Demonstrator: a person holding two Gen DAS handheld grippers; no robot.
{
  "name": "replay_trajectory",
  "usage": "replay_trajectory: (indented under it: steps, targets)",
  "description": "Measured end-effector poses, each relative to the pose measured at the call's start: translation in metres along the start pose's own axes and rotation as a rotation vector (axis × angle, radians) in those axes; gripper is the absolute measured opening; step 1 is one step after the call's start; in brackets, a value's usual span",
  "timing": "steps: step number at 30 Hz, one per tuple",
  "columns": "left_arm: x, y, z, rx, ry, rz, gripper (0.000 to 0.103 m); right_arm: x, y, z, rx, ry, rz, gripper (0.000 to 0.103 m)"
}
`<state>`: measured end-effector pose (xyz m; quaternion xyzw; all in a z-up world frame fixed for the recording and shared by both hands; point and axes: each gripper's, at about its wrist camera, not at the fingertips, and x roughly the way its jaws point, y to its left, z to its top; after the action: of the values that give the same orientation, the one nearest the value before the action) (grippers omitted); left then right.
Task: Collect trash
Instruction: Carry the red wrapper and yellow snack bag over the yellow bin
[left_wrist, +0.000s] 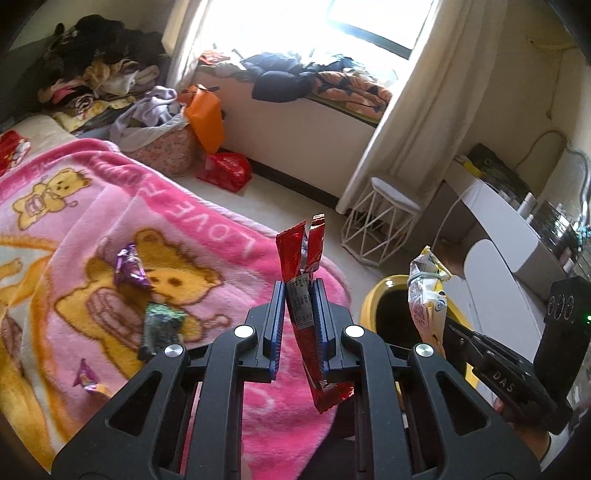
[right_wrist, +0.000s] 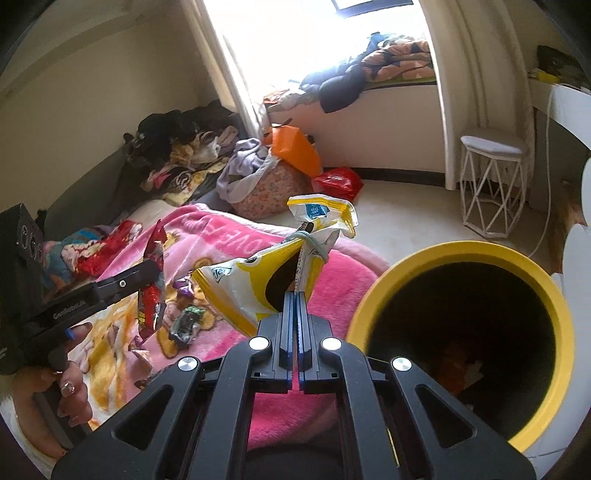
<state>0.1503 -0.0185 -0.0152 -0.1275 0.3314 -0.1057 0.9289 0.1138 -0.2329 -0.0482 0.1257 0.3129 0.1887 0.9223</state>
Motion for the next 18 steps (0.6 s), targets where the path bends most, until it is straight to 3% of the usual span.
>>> replay_trajectory:
  steps: [18]
  targets:
    - [0.019, -0.056, -0.010, 0.092, 0.033, -0.081, 0.011, -0.030, -0.063, -0.009, 0.099, -0.036, -0.112, 0.002]
